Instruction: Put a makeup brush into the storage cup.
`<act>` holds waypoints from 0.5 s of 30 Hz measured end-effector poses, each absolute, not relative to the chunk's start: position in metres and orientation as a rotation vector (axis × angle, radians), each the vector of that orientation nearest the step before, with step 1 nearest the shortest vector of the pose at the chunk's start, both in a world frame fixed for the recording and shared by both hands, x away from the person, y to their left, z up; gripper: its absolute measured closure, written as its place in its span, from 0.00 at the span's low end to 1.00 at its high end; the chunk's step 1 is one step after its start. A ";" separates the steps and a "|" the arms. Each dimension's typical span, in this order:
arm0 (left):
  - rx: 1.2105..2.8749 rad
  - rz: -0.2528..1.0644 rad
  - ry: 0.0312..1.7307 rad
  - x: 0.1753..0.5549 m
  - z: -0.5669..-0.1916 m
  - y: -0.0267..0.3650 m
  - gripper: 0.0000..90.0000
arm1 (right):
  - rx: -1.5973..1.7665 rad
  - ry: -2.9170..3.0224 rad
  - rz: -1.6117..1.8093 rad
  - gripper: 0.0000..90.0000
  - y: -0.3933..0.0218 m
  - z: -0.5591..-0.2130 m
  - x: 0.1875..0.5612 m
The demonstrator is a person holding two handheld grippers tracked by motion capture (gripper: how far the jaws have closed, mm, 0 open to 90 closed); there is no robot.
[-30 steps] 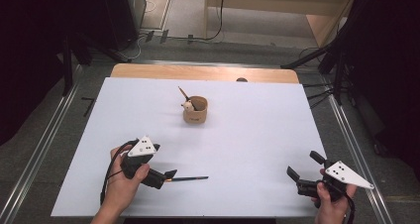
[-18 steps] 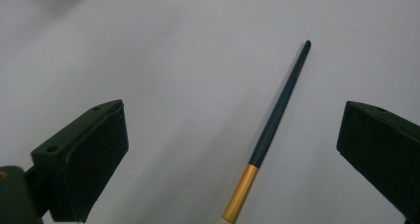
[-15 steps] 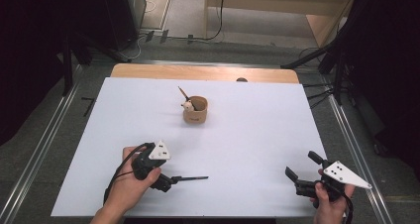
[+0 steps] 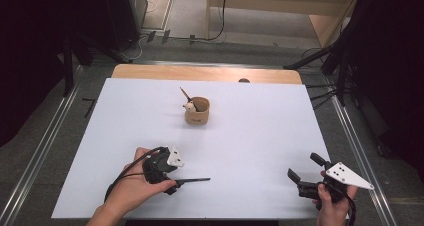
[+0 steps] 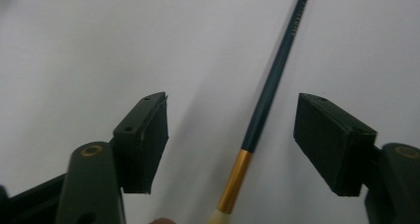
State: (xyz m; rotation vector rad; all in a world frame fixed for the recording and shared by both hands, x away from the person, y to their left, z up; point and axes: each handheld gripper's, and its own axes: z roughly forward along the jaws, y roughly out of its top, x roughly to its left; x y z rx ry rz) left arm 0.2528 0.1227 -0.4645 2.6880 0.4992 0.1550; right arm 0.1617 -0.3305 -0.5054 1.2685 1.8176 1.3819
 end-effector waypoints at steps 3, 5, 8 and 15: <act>2.737 0.116 0.446 0.251 -0.466 0.118 0.46 | 1.273 1.817 1.383 0.00 -0.331 -0.506 0.161; 2.751 0.105 0.427 0.249 -0.466 0.116 0.51 | 1.279 1.813 1.385 0.00 -0.331 -0.506 0.161; 2.789 0.138 0.413 0.248 -0.467 0.114 0.61 | 1.279 1.816 1.381 0.00 -0.331 -0.506 0.162; 2.849 0.146 0.372 0.247 -0.470 0.113 0.78 | 1.284 1.820 1.379 0.00 -0.331 -0.507 0.162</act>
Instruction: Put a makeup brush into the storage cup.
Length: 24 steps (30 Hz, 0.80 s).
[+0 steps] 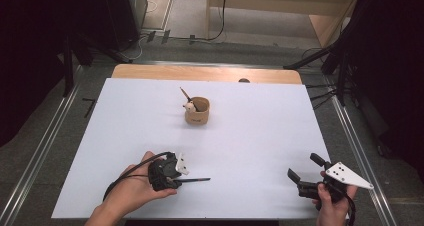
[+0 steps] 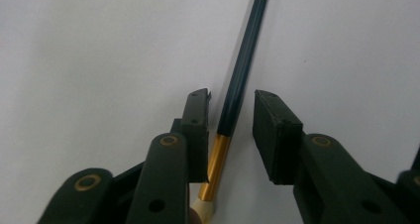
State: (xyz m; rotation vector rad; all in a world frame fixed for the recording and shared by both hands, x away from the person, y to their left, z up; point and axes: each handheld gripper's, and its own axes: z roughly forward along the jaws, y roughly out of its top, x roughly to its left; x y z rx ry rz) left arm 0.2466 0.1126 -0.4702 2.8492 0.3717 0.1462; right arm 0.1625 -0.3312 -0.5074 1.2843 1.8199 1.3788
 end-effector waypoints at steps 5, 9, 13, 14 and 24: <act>2.880 0.108 0.338 0.248 -0.471 0.111 0.87 | 1.291 1.820 1.376 0.00 -0.331 -0.508 0.163; 2.888 0.080 0.327 0.249 -0.471 0.109 0.93 | 1.293 1.822 1.380 0.00 -0.331 -0.509 0.163; 2.882 0.064 0.335 0.250 -0.471 0.110 0.94 | 1.295 1.826 1.375 0.00 -0.331 -0.509 0.163; 2.872 0.062 0.340 0.250 -0.471 0.111 0.94 | 1.298 1.826 1.377 0.00 -0.330 -0.509 0.163; 2.738 0.088 0.403 0.252 -0.467 0.122 0.94 | 1.290 1.834 1.375 0.00 -0.326 -0.508 0.164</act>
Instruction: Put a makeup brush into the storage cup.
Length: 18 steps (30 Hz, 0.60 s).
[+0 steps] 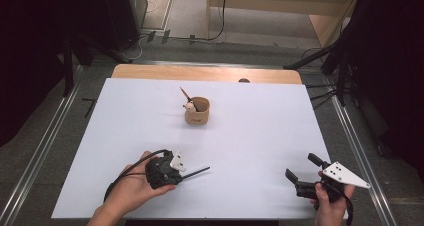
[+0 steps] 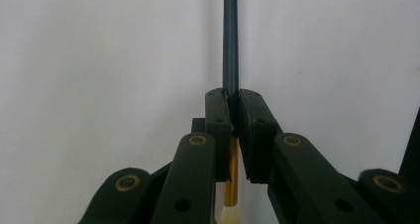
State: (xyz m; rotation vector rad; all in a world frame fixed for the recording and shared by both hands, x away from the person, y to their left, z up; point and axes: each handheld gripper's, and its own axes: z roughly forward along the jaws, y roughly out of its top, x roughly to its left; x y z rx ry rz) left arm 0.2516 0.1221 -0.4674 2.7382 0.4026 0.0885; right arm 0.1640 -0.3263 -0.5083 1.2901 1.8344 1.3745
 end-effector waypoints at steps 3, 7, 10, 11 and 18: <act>2.676 0.102 0.430 0.252 -0.465 0.127 0.94 | 1.292 1.835 1.375 0.00 -0.325 -0.509 0.164; 2.600 0.125 0.453 0.251 -0.460 0.134 0.94 | 1.295 1.835 1.380 0.00 -0.322 -0.508 0.164; 2.547 0.131 0.459 0.250 -0.455 0.138 0.94 | 1.301 1.830 1.396 0.00 -0.320 -0.508 0.165; 2.528 0.132 0.466 0.249 -0.453 0.139 0.94 | 1.302 1.826 1.400 0.00 -0.319 -0.508 0.165; 2.417 0.149 0.499 0.249 -0.449 0.145 0.94 | 1.285 1.837 1.393 0.00 -0.310 -0.503 0.167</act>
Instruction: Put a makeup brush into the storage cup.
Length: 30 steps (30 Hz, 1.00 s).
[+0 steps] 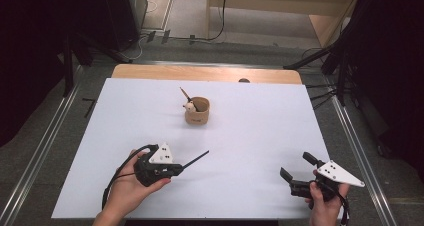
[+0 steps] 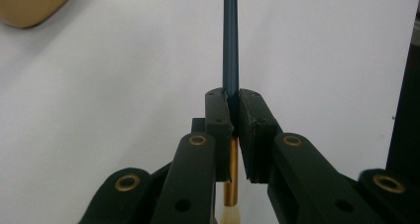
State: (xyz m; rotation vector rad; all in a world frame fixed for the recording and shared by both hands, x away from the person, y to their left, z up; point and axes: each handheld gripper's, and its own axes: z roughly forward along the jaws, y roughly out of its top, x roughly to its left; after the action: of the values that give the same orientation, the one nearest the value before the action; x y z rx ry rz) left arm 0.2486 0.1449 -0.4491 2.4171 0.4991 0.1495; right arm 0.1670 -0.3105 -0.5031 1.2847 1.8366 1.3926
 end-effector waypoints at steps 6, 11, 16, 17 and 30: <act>2.312 0.149 0.523 0.249 -0.450 0.150 0.94 | 1.272 1.853 1.407 0.00 -0.299 -0.498 0.170; 2.259 0.149 0.538 0.251 -0.451 0.153 0.94 | 1.251 1.878 1.412 0.00 -0.286 -0.493 0.175; 2.196 0.152 0.544 0.251 -0.452 0.156 0.94 | 1.236 1.889 1.433 0.00 -0.273 -0.484 0.182; 2.188 0.153 0.546 0.252 -0.452 0.157 0.94 | 1.227 1.894 1.438 0.00 -0.269 -0.483 0.184; 2.067 0.152 0.578 0.252 -0.453 0.162 0.94 | 1.142 1.955 1.488 0.00 -0.220 -0.466 0.207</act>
State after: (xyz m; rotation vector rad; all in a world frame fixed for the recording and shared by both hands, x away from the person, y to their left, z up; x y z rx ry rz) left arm 0.2523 0.1618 -0.4528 2.0669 0.5778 0.1521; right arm 0.2069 -0.2199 -0.4665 1.1419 1.9550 1.4877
